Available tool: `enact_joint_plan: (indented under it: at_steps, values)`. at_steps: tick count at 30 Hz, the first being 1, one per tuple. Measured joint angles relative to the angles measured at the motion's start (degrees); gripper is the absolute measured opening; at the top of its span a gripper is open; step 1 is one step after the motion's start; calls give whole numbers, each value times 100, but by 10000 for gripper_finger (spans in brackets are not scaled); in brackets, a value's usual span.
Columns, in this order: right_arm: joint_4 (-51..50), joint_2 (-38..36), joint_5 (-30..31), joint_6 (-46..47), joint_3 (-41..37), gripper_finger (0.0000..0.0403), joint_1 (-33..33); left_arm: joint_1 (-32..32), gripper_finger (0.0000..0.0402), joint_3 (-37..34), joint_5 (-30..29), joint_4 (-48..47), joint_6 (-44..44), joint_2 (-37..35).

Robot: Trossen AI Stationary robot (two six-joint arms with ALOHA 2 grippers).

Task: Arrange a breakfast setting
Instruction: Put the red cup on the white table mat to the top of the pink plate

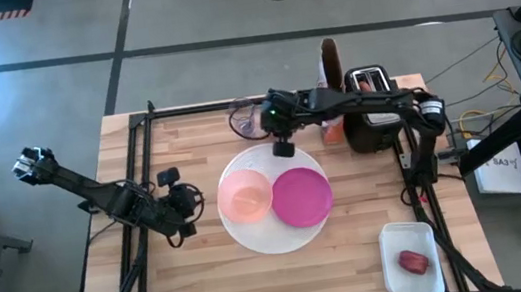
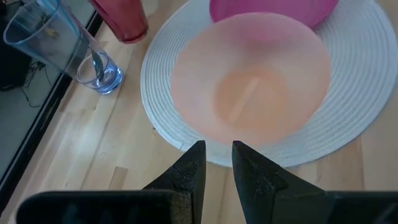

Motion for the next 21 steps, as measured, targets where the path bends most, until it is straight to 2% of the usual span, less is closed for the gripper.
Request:
enact_joint_plan:
  at_steps: [8,14,21]
  values:
    - [-345,-321,-217,601,2,9,503,0,62,10,2,332,9,75]
    - [-280,-268,-197,541,2,9,875,0,62,10,2,612,23,197]
    - [-220,-110,-146,613,2,9,949,0,62,10,221,739,1,277]
